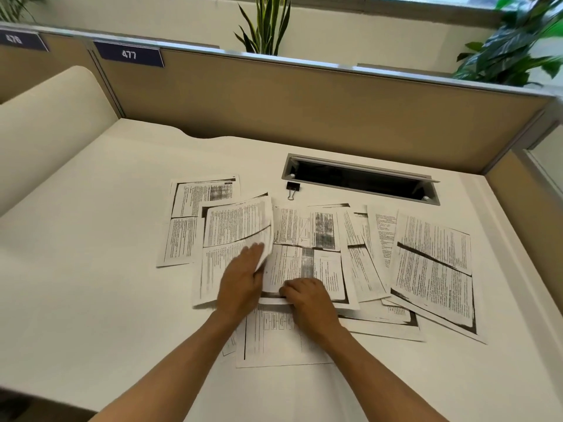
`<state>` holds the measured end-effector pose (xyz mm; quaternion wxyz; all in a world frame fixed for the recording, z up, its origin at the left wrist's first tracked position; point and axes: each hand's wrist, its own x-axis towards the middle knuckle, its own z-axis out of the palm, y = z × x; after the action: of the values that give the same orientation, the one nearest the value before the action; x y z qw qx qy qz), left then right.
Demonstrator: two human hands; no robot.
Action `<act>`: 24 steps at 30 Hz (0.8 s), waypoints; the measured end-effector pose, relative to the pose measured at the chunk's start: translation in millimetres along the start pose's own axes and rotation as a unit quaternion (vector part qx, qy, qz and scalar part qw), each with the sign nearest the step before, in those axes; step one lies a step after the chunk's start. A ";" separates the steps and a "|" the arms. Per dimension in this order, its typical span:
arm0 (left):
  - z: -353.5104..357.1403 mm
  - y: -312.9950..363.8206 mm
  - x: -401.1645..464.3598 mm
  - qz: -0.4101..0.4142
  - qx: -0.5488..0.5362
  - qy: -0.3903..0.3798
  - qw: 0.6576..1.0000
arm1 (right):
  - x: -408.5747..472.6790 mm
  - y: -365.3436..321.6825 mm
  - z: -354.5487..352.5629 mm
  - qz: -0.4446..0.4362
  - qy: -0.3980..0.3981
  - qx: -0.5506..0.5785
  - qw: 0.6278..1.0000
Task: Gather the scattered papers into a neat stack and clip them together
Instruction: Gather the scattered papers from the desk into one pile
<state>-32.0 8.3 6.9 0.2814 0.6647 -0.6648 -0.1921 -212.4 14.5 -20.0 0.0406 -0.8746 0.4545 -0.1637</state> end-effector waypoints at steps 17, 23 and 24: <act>50.7 -14.5 -29.0 0.153 0.121 -0.147 0.970 | -30.7 35.7 -42.2 0.448 0.221 0.207 0.842; 51.1 -14.1 -29.2 0.148 0.109 -0.140 0.973 | -17.7 86.2 -54.5 0.591 0.213 0.586 0.513; 50.7 -13.3 -29.3 0.147 0.106 -0.139 0.974 | -15.3 89.9 -56.9 0.589 0.192 0.594 0.514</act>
<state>-54.8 30.8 -43.9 0.1394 0.5524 -0.8046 -0.1672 -309.3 -21.2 10.1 0.5494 -0.1262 0.6592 -0.4977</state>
